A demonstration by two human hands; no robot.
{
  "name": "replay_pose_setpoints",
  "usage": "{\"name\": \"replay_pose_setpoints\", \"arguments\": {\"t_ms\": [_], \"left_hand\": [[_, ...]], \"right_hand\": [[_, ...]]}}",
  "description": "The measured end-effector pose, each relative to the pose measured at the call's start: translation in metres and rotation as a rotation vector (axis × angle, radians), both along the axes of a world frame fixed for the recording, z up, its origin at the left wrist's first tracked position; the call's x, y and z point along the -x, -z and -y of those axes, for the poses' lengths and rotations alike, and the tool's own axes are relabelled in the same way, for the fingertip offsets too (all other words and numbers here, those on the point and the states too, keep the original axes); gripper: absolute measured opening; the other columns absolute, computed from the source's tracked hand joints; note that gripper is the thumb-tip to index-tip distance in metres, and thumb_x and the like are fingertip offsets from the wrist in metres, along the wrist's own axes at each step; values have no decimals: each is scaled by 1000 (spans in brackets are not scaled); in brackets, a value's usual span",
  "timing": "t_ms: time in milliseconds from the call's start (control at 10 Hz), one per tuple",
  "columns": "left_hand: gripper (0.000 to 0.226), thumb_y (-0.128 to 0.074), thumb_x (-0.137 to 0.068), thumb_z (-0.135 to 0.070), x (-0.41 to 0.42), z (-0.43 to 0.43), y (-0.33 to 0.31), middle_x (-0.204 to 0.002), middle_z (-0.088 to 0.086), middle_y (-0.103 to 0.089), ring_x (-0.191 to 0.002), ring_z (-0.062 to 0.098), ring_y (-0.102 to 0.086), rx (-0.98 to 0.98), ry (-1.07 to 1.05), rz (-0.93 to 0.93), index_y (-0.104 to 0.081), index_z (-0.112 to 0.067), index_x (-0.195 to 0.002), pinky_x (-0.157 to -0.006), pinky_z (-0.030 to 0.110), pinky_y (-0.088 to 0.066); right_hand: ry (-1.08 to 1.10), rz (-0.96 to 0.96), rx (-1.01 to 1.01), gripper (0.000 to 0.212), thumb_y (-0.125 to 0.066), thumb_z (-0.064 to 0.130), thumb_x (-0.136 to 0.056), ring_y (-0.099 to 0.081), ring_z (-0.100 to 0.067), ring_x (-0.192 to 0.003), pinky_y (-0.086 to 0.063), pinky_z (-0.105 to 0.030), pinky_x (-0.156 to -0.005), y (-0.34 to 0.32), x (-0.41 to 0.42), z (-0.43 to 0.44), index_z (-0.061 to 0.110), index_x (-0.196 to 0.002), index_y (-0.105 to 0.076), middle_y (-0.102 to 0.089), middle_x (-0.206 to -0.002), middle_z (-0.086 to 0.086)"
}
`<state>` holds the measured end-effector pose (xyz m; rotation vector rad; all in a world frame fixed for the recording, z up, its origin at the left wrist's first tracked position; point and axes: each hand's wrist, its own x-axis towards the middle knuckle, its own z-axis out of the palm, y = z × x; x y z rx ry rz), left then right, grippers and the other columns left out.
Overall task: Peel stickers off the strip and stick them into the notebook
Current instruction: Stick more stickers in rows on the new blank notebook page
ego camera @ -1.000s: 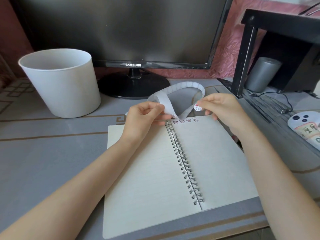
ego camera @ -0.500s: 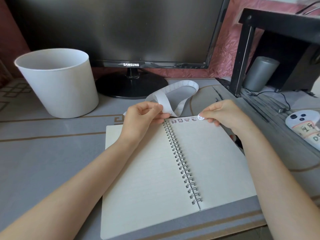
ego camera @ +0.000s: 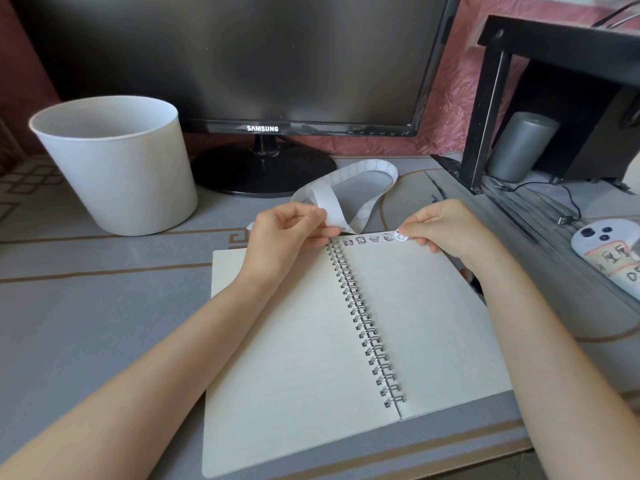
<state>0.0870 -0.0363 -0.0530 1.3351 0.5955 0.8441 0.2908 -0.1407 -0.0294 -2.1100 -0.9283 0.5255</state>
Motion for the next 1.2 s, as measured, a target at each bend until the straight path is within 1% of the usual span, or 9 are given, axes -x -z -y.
{"name": "replay_pose_setpoints", "arguments": {"t_ms": [300,400,500,600,700,800,900,1100,1200], "left_hand": [[11,-58,-93,-9,0,0,0,-86,14,-72,-84,20,-72,-8,-2,-3,-64,-1,-88,-78,26,-58],[11,-58,-93,-9,0,0,0,-86,14,-72,-84,19,-72,-10,-2,-1,-65,-1,-88,-78,26,-58],[11,-58,-93,-9,0,0,0,-83,12,-72,-83,19,-73,-7,-1,3,-65,-2,-87,-77,25,-58],[11,-58,-92,-9,0,0,-1,-76,5,-73,-82,18,-73,-3,5,10,-65,-3,-86,-75,23,-57],[11,-59,-92,-9,0,1,-1,-76,5,-73,-82,19,-73,-2,6,16,-65,-3,-86,-74,23,-57],[11,-58,-92,-8,0,1,-1,-74,3,-73,-81,18,-73,2,9,21,-64,-4,-84,-74,23,-57],[11,-59,-92,-9,0,1,-1,-75,4,-73,-82,19,-73,0,8,20,-64,-4,-84,-74,23,-58],[11,-59,-92,-9,0,0,0,-74,4,-73,-82,19,-73,-2,8,12,-65,-4,-85,-75,24,-58],[11,-59,-92,-9,0,0,0,-75,4,-73,-82,19,-73,-8,7,9,-65,-4,-85,-74,23,-58]], "right_hand": [[-6,3,-4,7,-70,10,-81,-49,-7,-53,-37,-11,-40,0,1,-1,13,-74,-68,-60,-60,2],[-11,21,6,7,-69,9,-80,-48,-7,-53,-37,-12,-41,-1,3,-2,13,-75,-68,-60,-62,1],[-14,39,7,12,-69,7,-79,-45,-11,-52,-35,-19,-45,0,4,-2,14,-69,-66,-57,-59,-4],[-7,85,1,17,-70,7,-77,-43,-12,-48,-33,-15,-41,3,4,-3,16,-64,-64,-56,-56,-5],[-14,113,-16,18,-71,6,-76,-42,-13,-47,-28,-10,-34,5,4,-4,15,-63,-63,-55,-55,-5],[-16,140,-18,15,-72,7,-76,-46,-13,-49,-32,-11,-37,6,4,-5,14,-66,-63,-58,-56,-3],[-14,168,-15,8,-73,10,-76,-50,-13,-54,-38,-21,-50,6,5,-5,12,-74,-66,-61,-62,-2],[-8,218,-2,12,-75,18,-74,-55,-17,-59,-40,-28,-63,9,1,-4,19,-71,-64,-63,-64,2],[-6,219,-3,11,-78,20,-74,-52,-14,-58,-39,-26,-61,9,1,-2,18,-74,-66,-58,-63,5]]}}
